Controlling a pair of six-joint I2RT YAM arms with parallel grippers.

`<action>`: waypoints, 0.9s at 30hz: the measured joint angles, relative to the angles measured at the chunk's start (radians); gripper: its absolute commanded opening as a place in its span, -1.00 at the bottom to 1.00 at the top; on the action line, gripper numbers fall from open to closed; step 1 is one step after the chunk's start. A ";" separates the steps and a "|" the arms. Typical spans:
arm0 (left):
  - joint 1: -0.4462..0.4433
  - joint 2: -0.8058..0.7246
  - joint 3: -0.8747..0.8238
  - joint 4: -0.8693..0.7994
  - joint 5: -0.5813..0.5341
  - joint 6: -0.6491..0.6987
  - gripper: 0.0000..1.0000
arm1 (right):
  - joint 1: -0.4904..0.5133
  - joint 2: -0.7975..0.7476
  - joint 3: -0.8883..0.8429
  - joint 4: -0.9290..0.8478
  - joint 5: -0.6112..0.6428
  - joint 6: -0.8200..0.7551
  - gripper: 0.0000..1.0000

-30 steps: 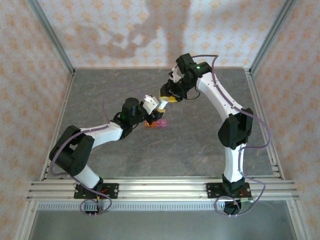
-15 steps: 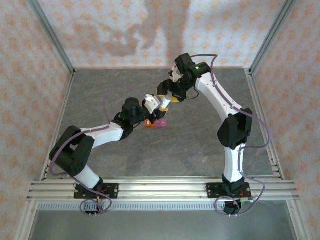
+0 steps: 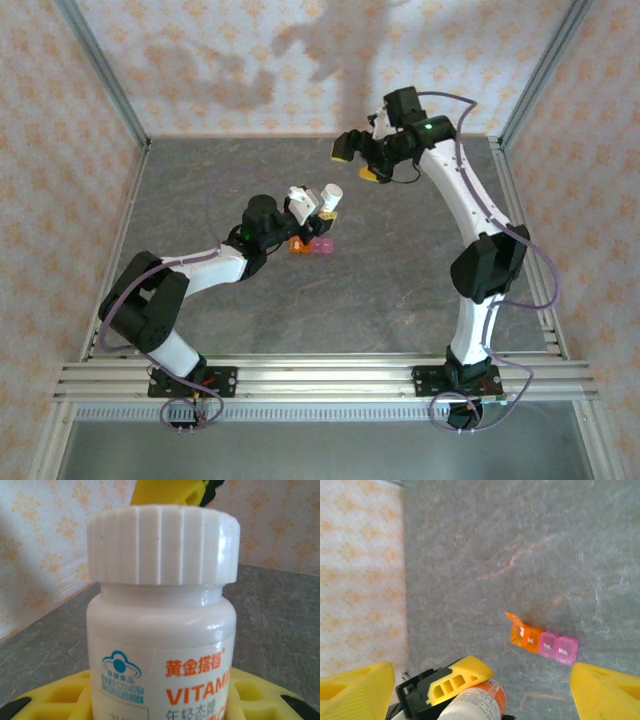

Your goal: Sort the pills into containers

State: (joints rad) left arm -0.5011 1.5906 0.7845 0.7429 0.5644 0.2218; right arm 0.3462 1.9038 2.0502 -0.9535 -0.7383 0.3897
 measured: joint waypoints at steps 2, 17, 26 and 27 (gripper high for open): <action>0.008 0.000 -0.004 0.026 0.000 -0.031 -1.00 | -0.005 -0.055 -0.064 0.056 0.008 0.004 0.73; 0.111 0.000 -0.053 0.269 0.090 -0.332 -1.00 | 0.006 -0.317 -0.455 0.436 0.002 0.021 0.67; 0.110 0.000 -0.028 0.270 0.223 -0.398 -1.00 | 0.079 -0.317 -0.375 0.415 -0.029 -0.129 0.66; 0.110 0.000 -0.021 0.270 0.233 -0.404 -1.00 | 0.085 -0.317 -0.370 0.409 -0.033 -0.145 0.66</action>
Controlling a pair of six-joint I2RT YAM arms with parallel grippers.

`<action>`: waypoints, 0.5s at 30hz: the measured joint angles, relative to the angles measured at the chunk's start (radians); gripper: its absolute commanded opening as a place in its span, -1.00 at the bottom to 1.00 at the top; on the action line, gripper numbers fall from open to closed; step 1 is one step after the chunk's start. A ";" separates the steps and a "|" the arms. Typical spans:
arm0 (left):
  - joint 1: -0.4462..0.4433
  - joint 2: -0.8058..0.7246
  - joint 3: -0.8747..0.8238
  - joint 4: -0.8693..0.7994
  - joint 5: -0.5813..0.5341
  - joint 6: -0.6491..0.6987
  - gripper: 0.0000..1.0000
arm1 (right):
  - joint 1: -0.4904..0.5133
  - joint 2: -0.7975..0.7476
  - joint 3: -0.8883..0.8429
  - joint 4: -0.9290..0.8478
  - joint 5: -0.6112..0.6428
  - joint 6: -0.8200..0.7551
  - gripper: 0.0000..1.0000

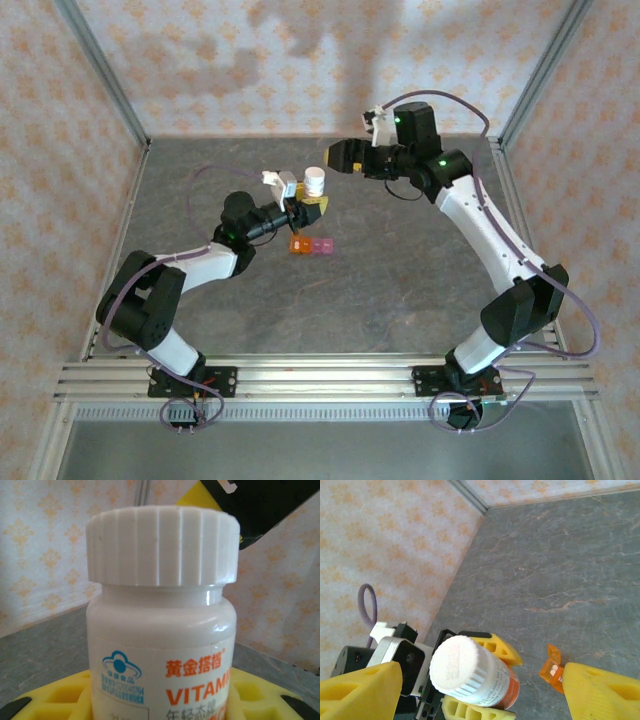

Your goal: Sort the pills into containers

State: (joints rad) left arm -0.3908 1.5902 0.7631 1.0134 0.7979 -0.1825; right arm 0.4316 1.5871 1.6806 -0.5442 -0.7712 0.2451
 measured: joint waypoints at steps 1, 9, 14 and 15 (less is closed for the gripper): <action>0.000 0.000 0.006 0.000 0.008 -0.002 -1.00 | 0.004 0.002 0.006 -0.006 -0.004 -0.013 0.66; 0.000 0.005 0.035 -0.006 0.049 -0.019 -1.00 | 0.035 0.047 0.050 -0.052 -0.015 -0.082 0.55; 0.000 0.012 0.040 -0.008 0.060 -0.020 -1.00 | 0.048 0.077 0.069 -0.070 -0.024 -0.098 0.47; 0.000 0.014 0.040 -0.009 0.060 -0.020 -1.00 | 0.050 0.081 0.070 -0.071 -0.026 -0.101 0.45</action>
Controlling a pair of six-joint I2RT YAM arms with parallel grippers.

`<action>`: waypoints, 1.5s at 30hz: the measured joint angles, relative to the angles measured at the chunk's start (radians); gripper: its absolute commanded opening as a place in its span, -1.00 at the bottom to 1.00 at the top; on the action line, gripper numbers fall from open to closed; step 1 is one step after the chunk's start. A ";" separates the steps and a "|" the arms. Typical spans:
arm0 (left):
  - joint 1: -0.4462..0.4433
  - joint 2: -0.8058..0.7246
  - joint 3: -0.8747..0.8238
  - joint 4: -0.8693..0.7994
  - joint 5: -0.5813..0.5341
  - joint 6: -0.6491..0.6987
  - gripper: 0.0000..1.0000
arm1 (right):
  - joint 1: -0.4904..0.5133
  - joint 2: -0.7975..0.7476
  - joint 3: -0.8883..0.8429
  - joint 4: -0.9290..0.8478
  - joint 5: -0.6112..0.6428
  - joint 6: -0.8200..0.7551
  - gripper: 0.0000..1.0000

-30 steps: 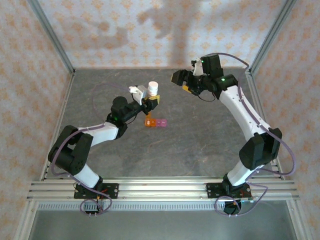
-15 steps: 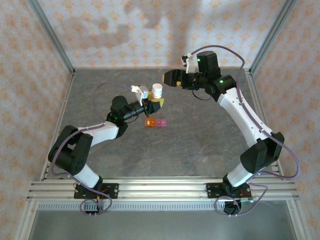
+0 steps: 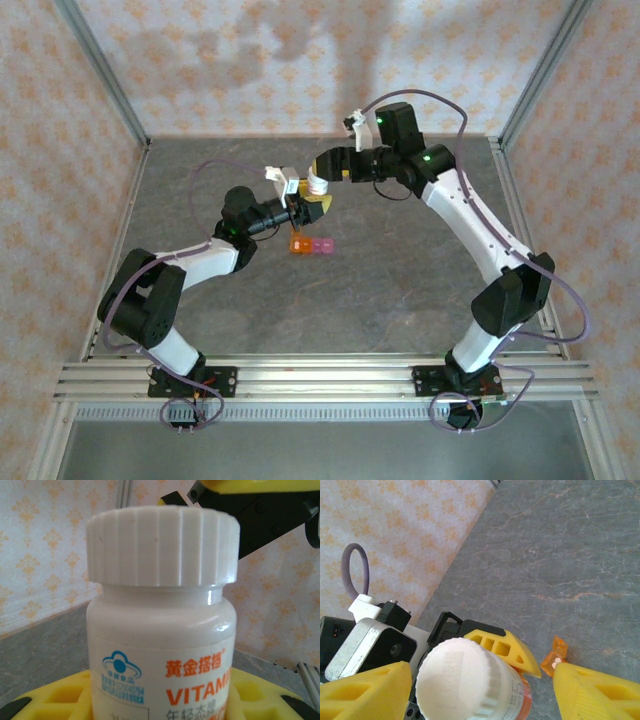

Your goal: Sort the pills into containers

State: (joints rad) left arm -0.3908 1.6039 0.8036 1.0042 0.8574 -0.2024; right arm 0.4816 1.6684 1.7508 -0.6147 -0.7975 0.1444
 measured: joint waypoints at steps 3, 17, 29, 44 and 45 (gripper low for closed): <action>0.000 0.003 0.000 -0.005 0.000 0.000 -1.00 | 0.002 0.005 0.004 -0.006 -0.008 -0.002 0.43; 0.000 0.004 0.002 -0.007 0.000 0.000 -1.00 | 0.022 0.008 0.015 -0.014 -0.031 -0.007 0.22; 0.000 0.004 0.006 -0.013 0.000 0.000 -1.00 | 0.022 0.008 0.014 -0.017 -0.007 -0.003 -0.12; -0.005 0.009 0.008 -0.050 0.003 -0.006 -1.00 | 0.046 -0.090 -0.163 0.127 0.112 0.065 -0.01; -0.005 0.009 0.008 -0.051 0.002 -0.006 -1.00 | 0.046 -0.097 -0.172 0.130 0.117 0.069 0.00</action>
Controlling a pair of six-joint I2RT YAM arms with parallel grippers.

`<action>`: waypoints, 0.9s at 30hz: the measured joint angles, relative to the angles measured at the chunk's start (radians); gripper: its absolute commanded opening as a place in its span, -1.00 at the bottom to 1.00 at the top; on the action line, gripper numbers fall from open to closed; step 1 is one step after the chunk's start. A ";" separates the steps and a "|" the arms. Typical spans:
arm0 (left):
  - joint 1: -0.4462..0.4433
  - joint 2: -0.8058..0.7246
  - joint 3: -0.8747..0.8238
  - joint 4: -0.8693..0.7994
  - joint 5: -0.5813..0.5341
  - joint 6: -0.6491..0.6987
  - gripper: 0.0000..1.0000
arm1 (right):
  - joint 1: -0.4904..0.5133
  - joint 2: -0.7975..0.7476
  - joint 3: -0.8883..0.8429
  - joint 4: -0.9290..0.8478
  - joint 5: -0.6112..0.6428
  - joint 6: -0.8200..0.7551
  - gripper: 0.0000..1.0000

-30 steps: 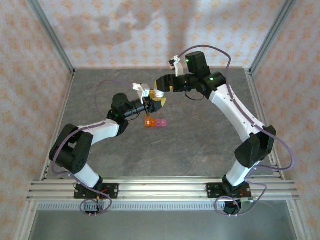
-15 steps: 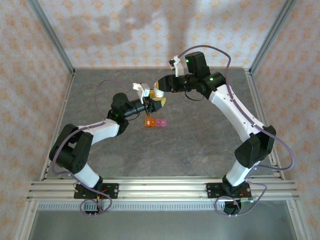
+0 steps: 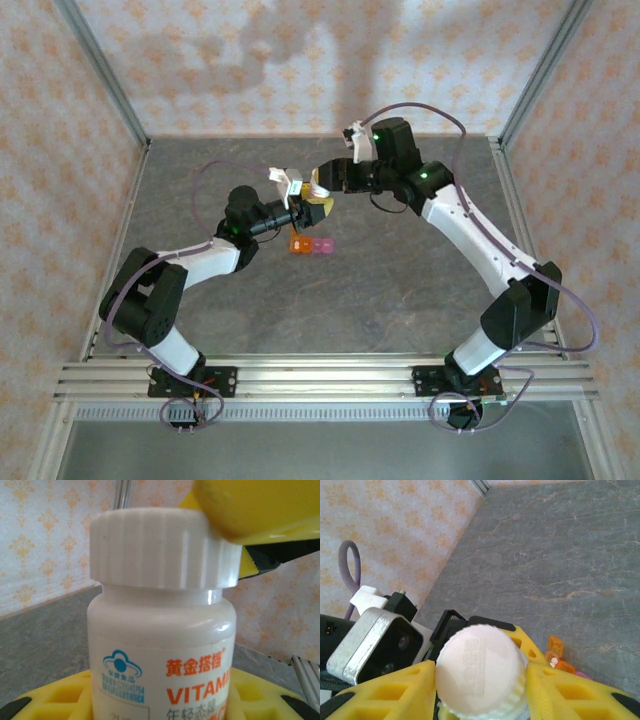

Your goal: Sort the pills into containers

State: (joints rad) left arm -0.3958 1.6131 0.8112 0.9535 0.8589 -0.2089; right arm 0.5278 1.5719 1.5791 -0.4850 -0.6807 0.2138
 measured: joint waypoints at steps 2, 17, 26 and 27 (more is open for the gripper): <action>0.003 0.000 0.000 0.000 -0.003 0.000 -1.00 | 0.000 -0.010 -0.007 0.002 0.006 0.008 0.03; 0.004 0.000 0.013 0.001 -0.006 0.000 -1.00 | 0.000 -0.062 -0.023 0.010 0.026 0.049 0.11; 0.004 0.000 0.013 0.001 -0.006 0.000 -1.00 | 0.000 -0.062 -0.023 0.024 0.014 0.068 0.12; 0.004 0.000 0.013 0.001 -0.006 0.000 -1.00 | 0.000 -0.062 -0.023 0.026 0.011 0.071 0.11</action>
State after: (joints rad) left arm -0.3920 1.6131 0.8242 0.9546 0.8524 -0.2089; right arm 0.5278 1.5101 1.5566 -0.4595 -0.6697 0.2852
